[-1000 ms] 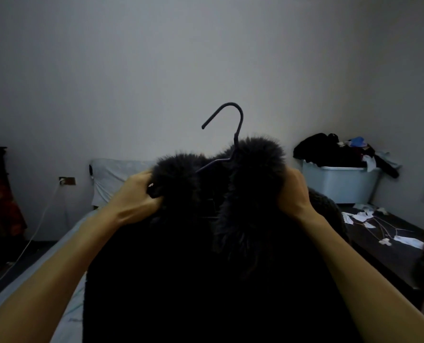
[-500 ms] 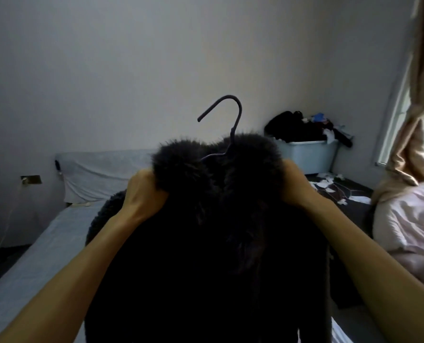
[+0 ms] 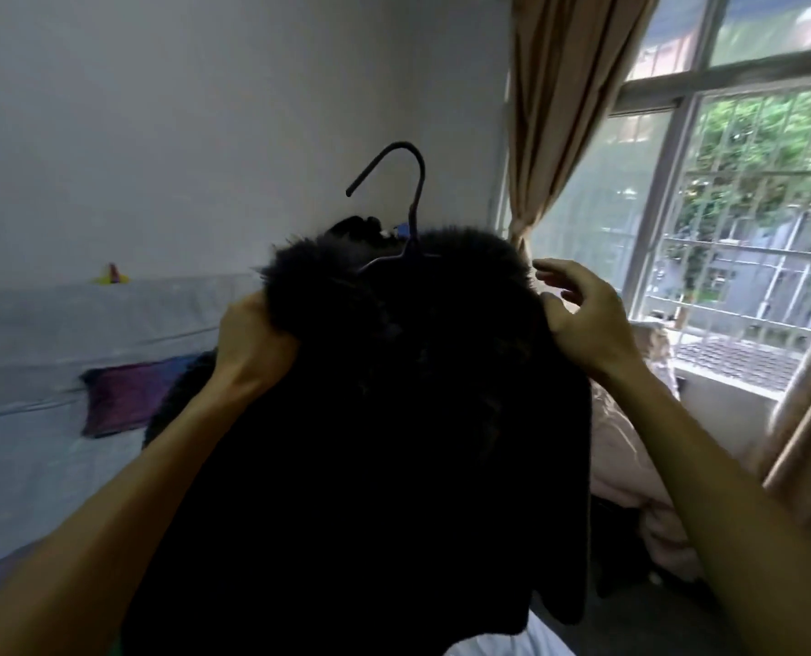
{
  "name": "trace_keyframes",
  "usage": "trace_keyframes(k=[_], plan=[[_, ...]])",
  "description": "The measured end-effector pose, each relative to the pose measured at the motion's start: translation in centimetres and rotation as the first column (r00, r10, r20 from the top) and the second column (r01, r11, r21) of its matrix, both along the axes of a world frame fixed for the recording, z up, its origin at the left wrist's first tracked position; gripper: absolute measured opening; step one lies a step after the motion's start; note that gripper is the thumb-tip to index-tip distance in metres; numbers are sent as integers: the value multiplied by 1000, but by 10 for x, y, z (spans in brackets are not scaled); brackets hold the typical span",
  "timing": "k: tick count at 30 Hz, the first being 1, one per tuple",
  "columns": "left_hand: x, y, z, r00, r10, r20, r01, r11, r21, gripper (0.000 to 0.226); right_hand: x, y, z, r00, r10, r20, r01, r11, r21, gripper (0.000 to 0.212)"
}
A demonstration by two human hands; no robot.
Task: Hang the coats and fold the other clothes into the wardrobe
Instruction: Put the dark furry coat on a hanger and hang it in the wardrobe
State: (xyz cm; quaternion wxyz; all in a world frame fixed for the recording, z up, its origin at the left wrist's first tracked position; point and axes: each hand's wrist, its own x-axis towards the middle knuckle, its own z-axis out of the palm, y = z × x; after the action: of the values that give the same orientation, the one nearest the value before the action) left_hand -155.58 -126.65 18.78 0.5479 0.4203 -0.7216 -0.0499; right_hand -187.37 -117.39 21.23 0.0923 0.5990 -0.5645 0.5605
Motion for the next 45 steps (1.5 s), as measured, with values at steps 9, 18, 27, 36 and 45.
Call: trace_keyframes(k=[9, 18, 27, 36, 45], plan=[[-165, 36, 1, 977, -212, -38, 213, 977, 22, 22, -104, 88, -14, 970, -242, -14, 241, 968, -66, 35], [-337, 85, -17, 968, -241, 74, 240, 971, 21, 35, -224, 147, -43, 886, -439, -148, 432, 898, -79, 41], [-454, 82, -33, 953, -299, 44, 299, 954, 7, 19, -324, 156, -68, 804, -539, -252, 550, 834, -27, 42], [-568, 47, -46, 860, -507, 66, 509, 860, -29, 16, -401, 141, -85, 635, -688, -352, 745, 665, 44, 47], [-671, 10, -50, 793, -598, 115, 607, 792, -68, 23, -473, 136, -101, 482, -799, -359, 869, 489, 77, 43]])
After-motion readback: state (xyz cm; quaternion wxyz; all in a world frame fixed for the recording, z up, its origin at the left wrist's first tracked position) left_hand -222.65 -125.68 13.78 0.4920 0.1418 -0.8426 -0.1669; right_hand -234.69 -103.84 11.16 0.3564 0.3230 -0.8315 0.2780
